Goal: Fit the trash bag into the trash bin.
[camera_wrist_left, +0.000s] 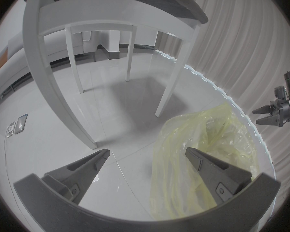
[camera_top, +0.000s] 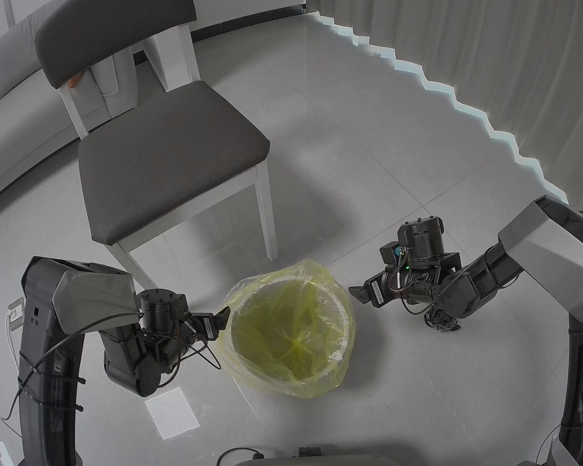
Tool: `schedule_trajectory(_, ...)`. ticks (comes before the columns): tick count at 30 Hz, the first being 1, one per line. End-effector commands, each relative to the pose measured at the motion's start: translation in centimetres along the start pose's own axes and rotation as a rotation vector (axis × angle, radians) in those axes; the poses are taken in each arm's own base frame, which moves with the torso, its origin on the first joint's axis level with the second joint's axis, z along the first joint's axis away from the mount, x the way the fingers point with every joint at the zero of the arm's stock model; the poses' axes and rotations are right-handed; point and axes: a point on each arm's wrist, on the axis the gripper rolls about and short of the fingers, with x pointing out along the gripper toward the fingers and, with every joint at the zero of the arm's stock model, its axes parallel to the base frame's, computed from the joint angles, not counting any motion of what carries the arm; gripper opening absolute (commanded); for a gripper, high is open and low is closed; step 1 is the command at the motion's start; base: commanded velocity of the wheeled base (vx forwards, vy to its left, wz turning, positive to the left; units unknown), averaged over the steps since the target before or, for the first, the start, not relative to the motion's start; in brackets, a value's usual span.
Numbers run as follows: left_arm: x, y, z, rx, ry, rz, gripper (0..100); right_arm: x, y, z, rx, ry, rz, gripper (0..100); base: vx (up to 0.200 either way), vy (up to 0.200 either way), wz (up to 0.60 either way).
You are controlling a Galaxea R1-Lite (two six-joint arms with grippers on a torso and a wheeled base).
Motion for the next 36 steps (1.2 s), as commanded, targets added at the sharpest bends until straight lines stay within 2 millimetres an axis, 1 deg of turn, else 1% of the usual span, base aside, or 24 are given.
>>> schedule_trajectory(1,1.4,0.3,-1.2,0.021,0.027,0.006,100,0.2,0.5,-0.8,-0.007,0.024,0.012,100,0.0,0.0,0.0)
schedule_trajectory(6,2.2,-0.1,-1.0,0.022,0.029,0.001,100,0.6,0.7,-1.3,-0.009,0.039,0.016,100,0.0,0.0,0.0)
schedule_trajectory(13,1.4,-0.5,-0.2,0.023,0.011,-0.008,100,1.7,1.0,-2.4,-0.011,0.054,0.019,100,0.0,0.0,0.0)
schedule_trajectory(15,1.4,-0.6,-0.2,0.024,0.009,-0.009,100,1.8,1.2,-2.3,-0.014,0.041,0.022,100,0.0,0.0,0.0)
schedule_trajectory(19,1.3,-0.6,0.0,0.022,0.001,-0.007,100,1.7,1.7,-1.5,-0.016,-0.011,0.029,100,0.0,0.0,0.0)
schedule_trajectory(23,1.3,-0.6,-0.1,0.02,-0.003,-0.008,100,2.4,2.0,-1.9,-0.024,0.004,0.033,100,0.0,0.0,0.0)
schedule_trajectory(24,1.2,-0.5,-0.2,0.019,0.0,-0.007,100,3.2,1.9,-2.5,-0.02,0.017,0.031,100,0.0,0.0,0.0)
schedule_trajectory(27,1.0,-0.5,-0.3,0.02,-0.002,-0.008,100,4.1,1.3,-3.4,-0.011,0.034,0.018,100,0.0,0.0,0.0)
schedule_trajectory(31,0.9,-0.4,-0.3,0.019,-0.009,-0.01,100,4.4,0.6,-3.9,-0.003,0.047,0.005,100,0.0,0.0,0.0)
schedule_trajectory(36,1.0,-0.3,-0.6,0.02,0.001,-0.004,100,4.7,0.6,-4.2,-0.004,0.052,0.005,100,0.0,0.0,0.0)
